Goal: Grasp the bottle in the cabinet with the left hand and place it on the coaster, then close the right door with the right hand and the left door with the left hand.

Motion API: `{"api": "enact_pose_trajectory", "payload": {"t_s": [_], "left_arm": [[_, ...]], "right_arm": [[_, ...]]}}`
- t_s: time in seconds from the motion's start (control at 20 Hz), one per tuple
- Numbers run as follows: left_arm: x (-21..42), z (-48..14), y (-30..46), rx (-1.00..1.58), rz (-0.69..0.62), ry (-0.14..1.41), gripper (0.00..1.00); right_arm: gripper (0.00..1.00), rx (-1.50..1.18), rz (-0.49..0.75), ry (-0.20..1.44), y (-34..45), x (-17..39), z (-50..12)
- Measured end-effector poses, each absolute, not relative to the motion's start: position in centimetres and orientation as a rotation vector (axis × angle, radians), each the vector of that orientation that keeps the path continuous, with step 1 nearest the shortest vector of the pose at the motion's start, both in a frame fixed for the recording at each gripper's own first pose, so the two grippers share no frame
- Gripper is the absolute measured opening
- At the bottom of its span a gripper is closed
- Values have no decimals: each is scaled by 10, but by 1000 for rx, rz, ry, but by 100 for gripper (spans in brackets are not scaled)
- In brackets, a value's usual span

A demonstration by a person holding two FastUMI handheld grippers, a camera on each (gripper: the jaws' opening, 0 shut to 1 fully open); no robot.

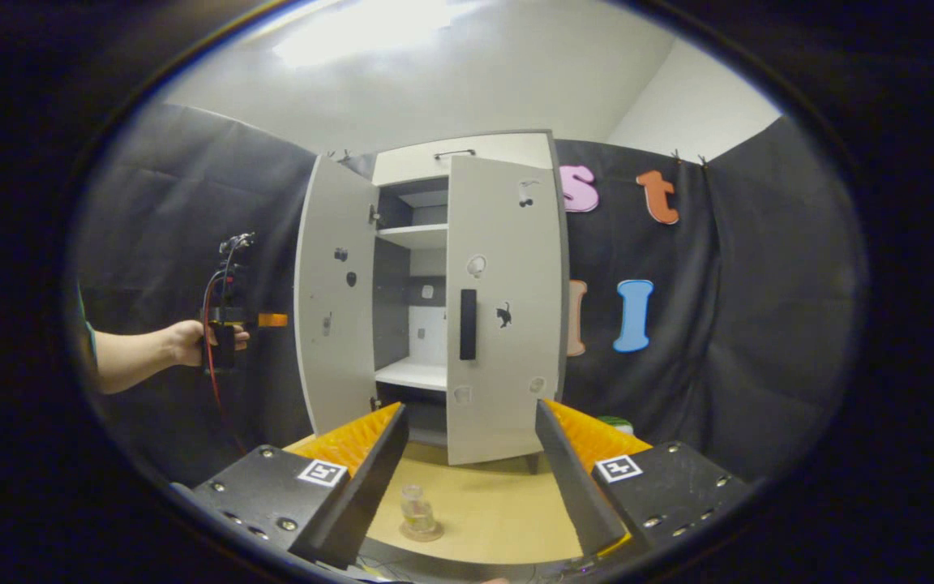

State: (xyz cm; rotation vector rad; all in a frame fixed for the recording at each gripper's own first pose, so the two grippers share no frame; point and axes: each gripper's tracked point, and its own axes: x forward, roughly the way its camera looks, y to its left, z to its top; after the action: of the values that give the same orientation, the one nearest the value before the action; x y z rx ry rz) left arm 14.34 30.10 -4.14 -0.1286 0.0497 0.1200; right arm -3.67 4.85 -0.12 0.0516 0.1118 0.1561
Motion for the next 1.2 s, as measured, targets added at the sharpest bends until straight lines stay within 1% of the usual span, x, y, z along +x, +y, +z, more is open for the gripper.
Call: {"api": "enact_pose_trajectory", "payload": {"t_s": [0.05, 0.1, 0.15, 0.2, 0.25, 0.35, 0.45, 0.55, 0.6, 0.65, 0.7, 0.8, 0.85, 1.0, 1.05, 1.1, 1.2], "left_arm": [[146, -39, 288, -112, 90, 40, 95], [142, -36, 281, -71, 102, 40, 91], [146, -34, 286, -4, 128, 26, 91], [144, -24, 288, 48, 146, -2, 87], [143, -22, 284, 55, 158, -11, 89], [141, -29, 275, -40, 159, 15, 87], [139, -35, 273, -95, 160, 36, 88], [138, -31, 274, -47, 173, 30, 86], [137, -29, 273, -29, 186, 21, 88], [137, -28, 271, -29, 193, 11, 86], [137, -29, 268, -39, 188, 10, 88], [137, -31, 265, -48, 171, 27, 86], [137, -31, 259, -54, 158, 33, 88], [137, -30, 236, -68, 107, 49, 87], [138, -32, 231, -75, 96, 56, 86], [139, -31, 224, -79, 81, 58, 88], [141, -29, 209, -78, 49, 53, 88]], "right_arm": [[96, 56, 141, 110, 41, -45, 1], [96, 63, 126, 104, 31, -52, 4], [96, 71, 112, 95, 24, -58, 7], [96, 78, 93, 85, 15, -62, 11], [96, 84, 73, 78, 7, -66, 13], [96, 97, 35, 65, -5, -73, 15], [96, 113, 28, 65, -7, -78, 13], [96, 112, 5, 68, -13, -81, 11], [93, 108, -12, 70, -17, -81, 9], [92, 104, -27, 70, -19, -81, 9], [93, 101, -37, 66, -20, -80, 10], [93, 109, -64, 74, -21, -78, 6], [93, 112, -69, 73, -18, -78, 6], [93, 119, -95, 62, -14, -76, 6], [96, 122, -108, 67, -12, -75, 4], [93, 123, -118, 68, -10, -76, 5], [93, 112, -128, 72, -4, -81, 9]]}}
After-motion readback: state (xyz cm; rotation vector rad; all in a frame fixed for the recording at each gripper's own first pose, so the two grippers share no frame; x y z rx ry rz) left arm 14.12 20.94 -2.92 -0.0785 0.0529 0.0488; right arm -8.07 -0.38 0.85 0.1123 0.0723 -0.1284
